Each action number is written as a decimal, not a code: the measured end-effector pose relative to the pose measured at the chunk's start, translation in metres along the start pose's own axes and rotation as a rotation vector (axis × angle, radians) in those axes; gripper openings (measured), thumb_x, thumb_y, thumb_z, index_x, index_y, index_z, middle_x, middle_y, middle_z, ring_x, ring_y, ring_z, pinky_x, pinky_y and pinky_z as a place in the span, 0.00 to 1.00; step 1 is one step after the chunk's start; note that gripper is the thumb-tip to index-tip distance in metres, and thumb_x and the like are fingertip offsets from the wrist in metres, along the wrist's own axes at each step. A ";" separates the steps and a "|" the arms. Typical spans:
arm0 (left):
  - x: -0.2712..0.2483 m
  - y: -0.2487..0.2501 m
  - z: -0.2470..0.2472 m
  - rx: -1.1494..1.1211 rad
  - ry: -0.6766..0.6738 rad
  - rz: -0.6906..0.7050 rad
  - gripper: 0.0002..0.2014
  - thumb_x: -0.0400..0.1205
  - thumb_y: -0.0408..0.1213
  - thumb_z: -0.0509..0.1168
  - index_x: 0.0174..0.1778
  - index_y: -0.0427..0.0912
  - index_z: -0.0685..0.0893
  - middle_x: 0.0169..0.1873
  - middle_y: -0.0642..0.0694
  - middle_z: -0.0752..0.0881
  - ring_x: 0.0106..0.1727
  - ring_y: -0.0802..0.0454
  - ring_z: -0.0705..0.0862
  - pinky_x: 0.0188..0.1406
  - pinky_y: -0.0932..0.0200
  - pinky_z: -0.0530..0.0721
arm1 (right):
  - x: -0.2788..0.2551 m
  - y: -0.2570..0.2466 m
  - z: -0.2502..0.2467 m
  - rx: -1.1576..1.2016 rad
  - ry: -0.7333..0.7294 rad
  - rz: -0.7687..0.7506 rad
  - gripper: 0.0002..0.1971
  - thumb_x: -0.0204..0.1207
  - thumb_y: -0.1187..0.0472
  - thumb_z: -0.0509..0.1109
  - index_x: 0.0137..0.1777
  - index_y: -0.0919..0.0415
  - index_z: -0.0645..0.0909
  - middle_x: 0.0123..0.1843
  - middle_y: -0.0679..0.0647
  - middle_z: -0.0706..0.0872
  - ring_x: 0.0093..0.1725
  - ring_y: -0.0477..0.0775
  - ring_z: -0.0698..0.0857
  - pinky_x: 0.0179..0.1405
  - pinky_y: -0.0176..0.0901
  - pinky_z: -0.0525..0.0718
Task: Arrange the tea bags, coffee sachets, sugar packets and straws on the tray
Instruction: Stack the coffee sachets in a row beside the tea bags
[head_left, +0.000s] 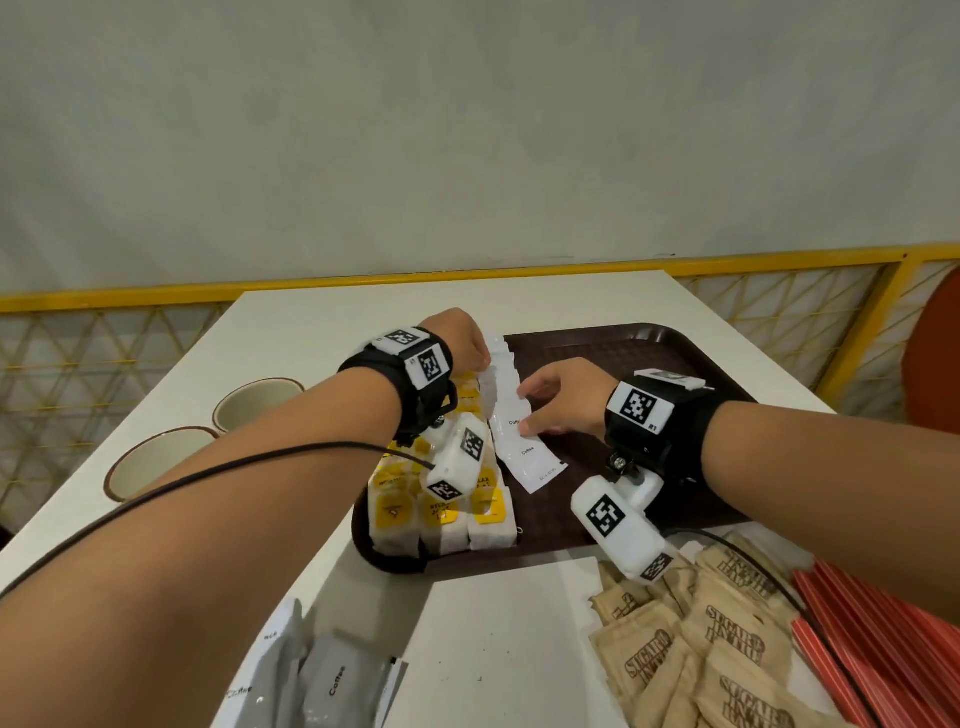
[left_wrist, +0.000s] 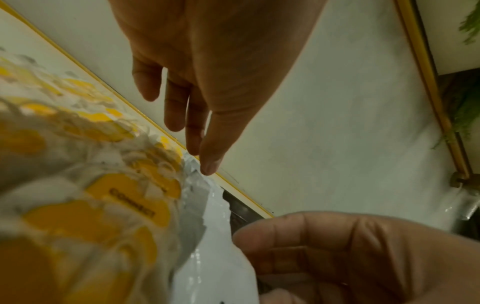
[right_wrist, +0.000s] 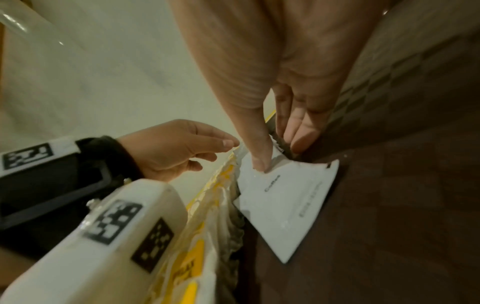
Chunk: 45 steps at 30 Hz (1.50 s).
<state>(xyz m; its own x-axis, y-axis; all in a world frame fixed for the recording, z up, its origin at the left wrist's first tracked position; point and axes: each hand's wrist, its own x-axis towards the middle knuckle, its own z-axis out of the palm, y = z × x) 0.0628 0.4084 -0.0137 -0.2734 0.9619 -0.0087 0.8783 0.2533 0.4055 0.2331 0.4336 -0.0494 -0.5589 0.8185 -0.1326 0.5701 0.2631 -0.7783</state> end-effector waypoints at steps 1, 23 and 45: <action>0.002 0.001 0.002 0.029 0.002 -0.005 0.09 0.79 0.39 0.70 0.52 0.42 0.90 0.52 0.46 0.89 0.54 0.48 0.85 0.51 0.59 0.81 | 0.001 0.002 0.001 -0.037 -0.001 -0.013 0.22 0.63 0.65 0.84 0.58 0.59 0.85 0.57 0.56 0.86 0.54 0.53 0.86 0.55 0.50 0.88; 0.005 0.009 -0.001 0.107 -0.046 0.039 0.09 0.76 0.39 0.73 0.48 0.40 0.91 0.47 0.46 0.90 0.50 0.49 0.86 0.43 0.60 0.79 | 0.011 0.000 0.006 -0.088 0.019 -0.075 0.21 0.66 0.65 0.82 0.59 0.60 0.84 0.47 0.52 0.83 0.39 0.47 0.84 0.27 0.29 0.84; -0.010 0.020 0.013 0.239 -0.186 0.214 0.09 0.75 0.38 0.74 0.50 0.48 0.90 0.38 0.57 0.77 0.44 0.57 0.77 0.45 0.63 0.75 | -0.015 -0.002 0.000 -0.274 -0.170 -0.033 0.11 0.67 0.62 0.81 0.38 0.63 0.80 0.34 0.55 0.84 0.30 0.48 0.83 0.27 0.33 0.85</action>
<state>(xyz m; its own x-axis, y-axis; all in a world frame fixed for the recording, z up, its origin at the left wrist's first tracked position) 0.0879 0.4049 -0.0179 -0.0175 0.9924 -0.1217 0.9807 0.0407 0.1913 0.2404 0.4207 -0.0454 -0.6592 0.7165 -0.2282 0.6779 0.4349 -0.5927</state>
